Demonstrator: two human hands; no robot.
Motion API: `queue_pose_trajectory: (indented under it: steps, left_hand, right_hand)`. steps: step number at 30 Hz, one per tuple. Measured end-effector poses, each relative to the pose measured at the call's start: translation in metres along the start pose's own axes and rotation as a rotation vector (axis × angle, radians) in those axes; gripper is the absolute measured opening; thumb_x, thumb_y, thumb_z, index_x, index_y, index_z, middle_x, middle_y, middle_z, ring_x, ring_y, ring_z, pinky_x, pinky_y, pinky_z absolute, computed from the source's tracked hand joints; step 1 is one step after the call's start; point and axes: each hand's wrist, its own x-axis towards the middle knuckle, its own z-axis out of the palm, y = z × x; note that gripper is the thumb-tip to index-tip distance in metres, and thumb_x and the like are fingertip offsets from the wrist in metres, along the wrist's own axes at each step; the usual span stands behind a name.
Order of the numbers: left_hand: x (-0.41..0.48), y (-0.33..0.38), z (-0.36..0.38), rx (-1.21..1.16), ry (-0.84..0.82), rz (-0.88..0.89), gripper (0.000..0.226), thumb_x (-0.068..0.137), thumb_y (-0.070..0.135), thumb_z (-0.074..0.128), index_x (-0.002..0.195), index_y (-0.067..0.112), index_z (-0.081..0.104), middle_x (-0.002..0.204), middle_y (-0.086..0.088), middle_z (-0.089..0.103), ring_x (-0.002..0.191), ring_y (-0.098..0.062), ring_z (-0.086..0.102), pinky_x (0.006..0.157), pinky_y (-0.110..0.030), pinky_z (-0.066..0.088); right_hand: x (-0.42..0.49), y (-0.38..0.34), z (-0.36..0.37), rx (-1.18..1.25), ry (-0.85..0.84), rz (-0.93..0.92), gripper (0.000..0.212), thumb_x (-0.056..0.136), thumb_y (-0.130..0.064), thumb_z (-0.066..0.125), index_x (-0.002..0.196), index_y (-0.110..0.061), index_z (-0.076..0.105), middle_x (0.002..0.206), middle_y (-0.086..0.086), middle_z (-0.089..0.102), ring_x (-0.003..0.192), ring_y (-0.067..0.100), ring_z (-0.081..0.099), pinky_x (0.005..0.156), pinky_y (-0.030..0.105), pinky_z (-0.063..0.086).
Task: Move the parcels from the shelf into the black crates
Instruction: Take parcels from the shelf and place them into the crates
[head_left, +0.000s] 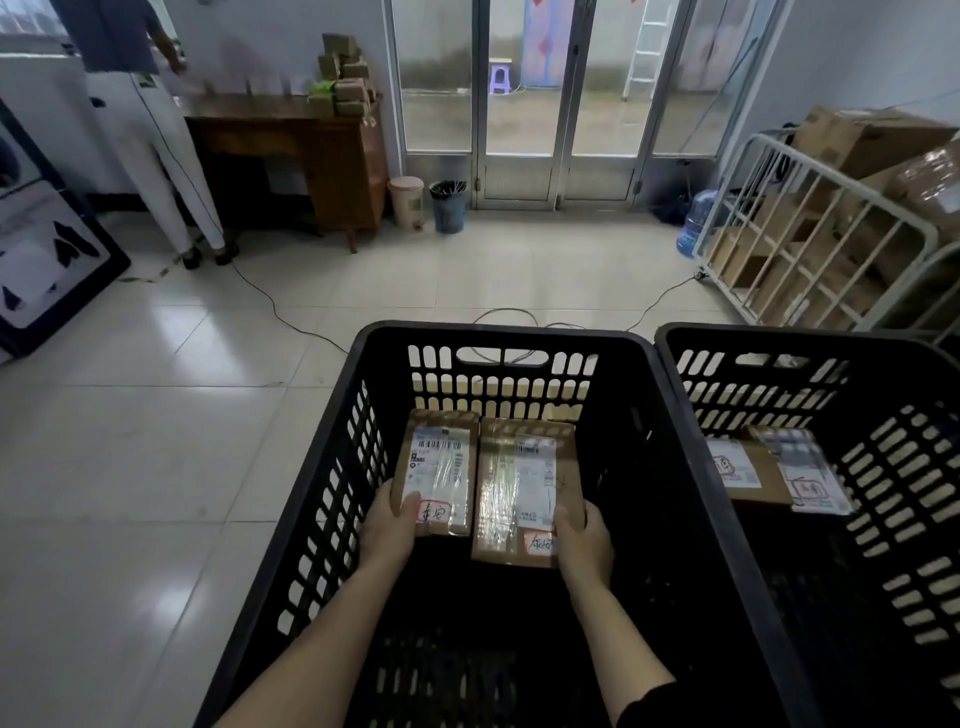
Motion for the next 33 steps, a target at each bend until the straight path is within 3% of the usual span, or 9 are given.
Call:
queue_pose_trajectory:
  steps: [4,8,11,14,22,33]
  left_hand:
    - [0.001,0.007,0.004,0.325,0.03,0.204,0.05,0.092,0.025,0.049,0.138,0.017,0.032,0.133,-0.008,0.047,0.116,-0.026,0.051,0.093,-0.044,0.049]
    - [-0.001,0.016,0.006,0.666,0.037,0.403,0.059,0.092,0.033,0.048,0.144,0.017,0.025,0.15,-0.007,0.028,0.139,-0.024,0.026,0.114,-0.041,0.028]
    - [0.0,0.017,0.005,0.78,-0.03,0.441,0.059,0.095,0.034,0.043,0.147,0.018,0.02,0.156,-0.006,0.015,0.145,-0.022,0.012,0.118,-0.037,0.017]
    - [0.001,0.012,0.004,0.797,-0.094,0.455,0.056,0.097,0.034,0.038,0.147,0.016,0.02,0.157,-0.003,0.013,0.145,-0.018,0.012,0.116,-0.034,0.022]
    - [-0.002,0.001,0.008,0.859,-0.077,0.456,0.056,0.099,0.04,0.025,0.149,0.019,0.01,0.159,-0.001,0.0,0.146,-0.016,0.0,0.117,-0.03,0.009]
    - [-0.012,0.031,-0.01,1.068,-0.169,0.454,0.061,0.097,0.043,0.033,0.148,0.017,0.012,0.157,-0.005,0.012,0.144,-0.02,0.014,0.116,-0.035,0.018]
  right_hand:
    - [-0.004,-0.007,0.004,-0.272,0.022,-0.121,0.05,0.092,-0.023,0.049,0.141,-0.022,0.036,0.138,0.009,0.046,0.118,0.028,0.052,0.096,0.045,0.048]
    - [-0.014,-0.018,0.009,-0.708,-0.053,-0.394,0.053,0.095,-0.031,0.044,0.145,-0.019,0.03,0.155,0.008,0.021,0.144,0.024,0.016,0.118,0.042,0.014]
    - [-0.016,-0.017,0.012,-0.849,-0.145,-0.488,0.051,0.097,-0.035,0.039,0.145,-0.018,0.029,0.157,0.008,0.016,0.146,0.023,0.008,0.119,0.038,0.008]
    - [-0.014,-0.011,0.013,-0.924,-0.18,-0.525,0.049,0.098,-0.039,0.036,0.143,-0.019,0.03,0.158,0.009,0.011,0.146,0.024,0.004,0.119,0.037,0.005]
    - [-0.014,0.002,0.016,-0.988,-0.164,-0.549,0.054,0.1,-0.042,0.023,0.148,-0.018,0.017,0.159,0.011,0.002,0.147,0.023,-0.004,0.118,0.036,-0.002]
    - [-0.019,-0.03,0.001,-0.991,-0.25,-0.402,0.054,0.098,-0.039,0.034,0.146,-0.019,0.022,0.158,0.011,0.004,0.146,0.026,0.001,0.118,0.042,0.006]
